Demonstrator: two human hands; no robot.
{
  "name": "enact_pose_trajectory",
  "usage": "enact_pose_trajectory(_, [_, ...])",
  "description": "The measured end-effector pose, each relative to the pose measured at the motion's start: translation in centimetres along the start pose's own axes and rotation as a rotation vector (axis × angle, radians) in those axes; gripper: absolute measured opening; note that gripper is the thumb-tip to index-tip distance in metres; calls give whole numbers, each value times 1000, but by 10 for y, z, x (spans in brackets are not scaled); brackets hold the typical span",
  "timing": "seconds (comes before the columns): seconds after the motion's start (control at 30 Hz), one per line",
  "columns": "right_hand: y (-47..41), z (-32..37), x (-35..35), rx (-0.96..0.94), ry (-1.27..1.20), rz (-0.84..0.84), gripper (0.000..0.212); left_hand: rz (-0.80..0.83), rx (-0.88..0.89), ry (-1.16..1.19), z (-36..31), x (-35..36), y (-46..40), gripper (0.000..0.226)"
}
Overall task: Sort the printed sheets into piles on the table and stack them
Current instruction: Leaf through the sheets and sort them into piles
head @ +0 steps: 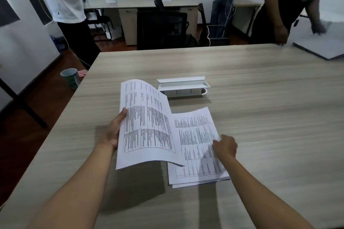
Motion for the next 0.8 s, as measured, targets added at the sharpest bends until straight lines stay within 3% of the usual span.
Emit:
enact_pose_trajectory(0.1, [17, 28, 3, -195, 78, -88, 41, 11, -21, 8, 5, 5, -5, 42])
enact_pose_trajectory(0.17, [27, 51, 12, -223, -189, 213, 41, 20, -30, 12, 10, 9, -8, 42])
enact_pose_trajectory(0.23, [38, 69, 18, -13, -439, 644, 56, 32, -38, 14, 14, 14, -11, 42])
enact_pose_trajectory(0.3, [42, 75, 23, 64, -489, 760, 55, 34, -35, 13, 17, 17, -13, 42])
enact_pose_trajectory(0.4, [38, 69, 28, 62, -636, 596, 26, 22, -31, 11, 18, 19, -18, 47])
enact_pose_trajectory(0.47, [32, 62, 30, 85, -755, 558, 21, 22, -37, 9, 19, 18, -19, 53])
enact_pose_trajectory(0.6, [21, 57, 22, 68, -743, 582, 11, 17, -45, -7, 20, 17, -19, 54])
enact_pose_trajectory(0.73, [6, 47, 19, 43, -584, 464, 28, 8, -43, -4, 19, 19, -19, 44])
enact_pose_trajectory(0.8, [1, 36, 15, 39, -496, 316, 22, 16, -33, 12, 16, 16, -17, 43])
Point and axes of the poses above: each hand's wrist, its own y-axis away from the middle knuckle, its own x-axis out of the palm, z = x × y, the point moved 1 cm from there along -y, towards the middle knuckle, and after that the axes turned 5 degrees about x, right-handed, at the moved point
